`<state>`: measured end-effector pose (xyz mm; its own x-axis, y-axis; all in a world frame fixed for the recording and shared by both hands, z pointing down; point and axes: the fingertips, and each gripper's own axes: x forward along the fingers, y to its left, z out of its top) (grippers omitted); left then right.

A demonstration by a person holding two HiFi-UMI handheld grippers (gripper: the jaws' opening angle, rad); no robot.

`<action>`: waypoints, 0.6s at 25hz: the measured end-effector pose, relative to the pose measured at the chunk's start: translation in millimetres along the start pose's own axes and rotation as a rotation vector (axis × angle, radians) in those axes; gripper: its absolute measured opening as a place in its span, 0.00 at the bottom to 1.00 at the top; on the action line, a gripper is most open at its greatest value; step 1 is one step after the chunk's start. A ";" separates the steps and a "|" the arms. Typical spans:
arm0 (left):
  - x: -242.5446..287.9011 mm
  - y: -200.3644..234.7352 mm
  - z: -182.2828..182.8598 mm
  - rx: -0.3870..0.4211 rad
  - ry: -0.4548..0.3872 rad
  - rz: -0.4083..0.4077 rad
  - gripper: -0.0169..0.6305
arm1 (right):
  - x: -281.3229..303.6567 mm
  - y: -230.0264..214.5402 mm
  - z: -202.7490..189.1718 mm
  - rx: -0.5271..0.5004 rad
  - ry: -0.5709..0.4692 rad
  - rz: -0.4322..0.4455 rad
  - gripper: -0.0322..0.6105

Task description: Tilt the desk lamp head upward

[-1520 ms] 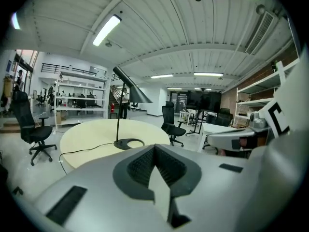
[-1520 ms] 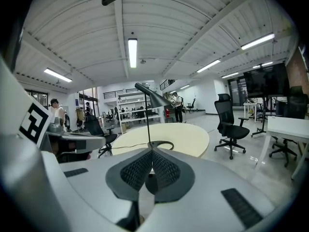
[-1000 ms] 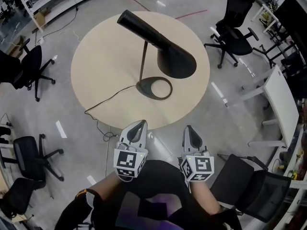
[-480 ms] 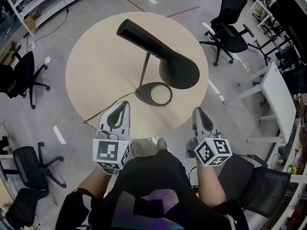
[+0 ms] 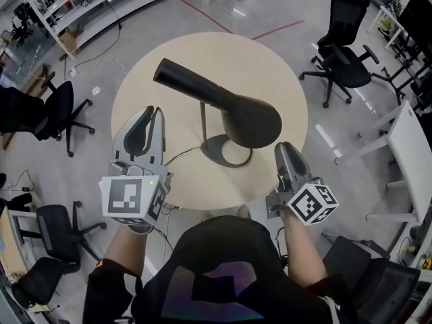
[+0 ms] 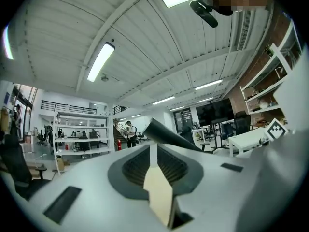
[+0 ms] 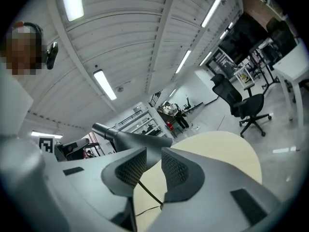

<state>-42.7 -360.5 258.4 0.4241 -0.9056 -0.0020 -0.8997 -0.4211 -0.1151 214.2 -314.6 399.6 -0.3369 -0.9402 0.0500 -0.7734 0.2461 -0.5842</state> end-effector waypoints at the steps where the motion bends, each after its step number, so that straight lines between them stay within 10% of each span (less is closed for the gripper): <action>1: 3.6 -1.5 7.8 0.003 -0.011 0.001 0.15 | 3.2 -4.2 0.6 0.026 0.003 0.013 0.18; 15: 54.1 0.5 85.9 0.092 -0.110 0.022 0.22 | 30.4 -32.7 -5.2 0.410 0.018 0.168 0.18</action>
<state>-11.4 -405.3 172.9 0.4175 -0.9015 -0.1139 -0.8979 -0.3900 -0.2043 226.4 -350.0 424.4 -0.4517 -0.8901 -0.0611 -0.4318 0.2780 -0.8581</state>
